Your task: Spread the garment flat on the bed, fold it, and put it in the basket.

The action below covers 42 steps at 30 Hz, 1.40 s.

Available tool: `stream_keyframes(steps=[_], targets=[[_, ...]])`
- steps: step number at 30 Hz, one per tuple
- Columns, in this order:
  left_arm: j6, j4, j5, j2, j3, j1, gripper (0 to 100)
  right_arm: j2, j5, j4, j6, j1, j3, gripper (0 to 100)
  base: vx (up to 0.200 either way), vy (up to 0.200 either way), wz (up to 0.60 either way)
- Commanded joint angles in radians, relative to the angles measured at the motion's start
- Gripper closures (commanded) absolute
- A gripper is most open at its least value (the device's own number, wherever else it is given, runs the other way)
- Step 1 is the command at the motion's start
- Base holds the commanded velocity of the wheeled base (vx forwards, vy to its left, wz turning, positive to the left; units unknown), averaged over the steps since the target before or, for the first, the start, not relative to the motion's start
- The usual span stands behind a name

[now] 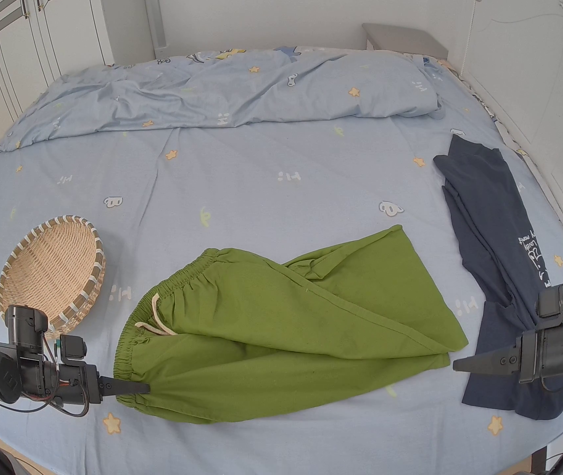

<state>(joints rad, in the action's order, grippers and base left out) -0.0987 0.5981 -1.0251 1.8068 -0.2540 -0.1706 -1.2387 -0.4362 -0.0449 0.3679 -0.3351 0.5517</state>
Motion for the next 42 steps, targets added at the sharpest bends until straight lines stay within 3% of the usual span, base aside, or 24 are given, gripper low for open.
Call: stream_keyframes(steps=[1,7,9,10,12,23,42], targets=[[0.016,-0.020,0.002,-0.038,0.007,-0.020,100,-0.065,-0.024,0.005,-0.026,0.041,-0.049,0,0.000,0.000,0.00],[0.039,-0.021,0.002,-0.035,0.002,-0.049,100,-0.234,-0.118,0.013,-0.130,0.131,-0.052,0,0.000,0.000,0.00],[0.039,-0.021,0.002,-0.035,0.002,-0.049,100,-0.239,-0.119,0.014,-0.133,0.134,-0.052,0,0.000,0.000,0.00],[0.039,-0.021,0.002,-0.034,-0.001,-0.056,100,-0.343,-0.133,0.040,-0.202,0.159,-0.045,0,0.000,0.000,0.00],[0.039,-0.020,0.002,-0.035,-0.001,-0.058,100,-0.403,-0.134,0.074,-0.224,0.160,-0.052,0,0.000,0.000,0.00],[0.039,-0.015,0.000,-0.032,-0.007,-0.055,100,-0.551,-0.138,0.428,-0.225,0.126,-0.154,0,0.000,0.000,0.00],[0.090,-0.012,-0.003,0.011,-0.010,-0.055,100,-0.581,-0.128,0.470,-0.222,0.133,-0.121,0,0.000,0.000,0.00]])
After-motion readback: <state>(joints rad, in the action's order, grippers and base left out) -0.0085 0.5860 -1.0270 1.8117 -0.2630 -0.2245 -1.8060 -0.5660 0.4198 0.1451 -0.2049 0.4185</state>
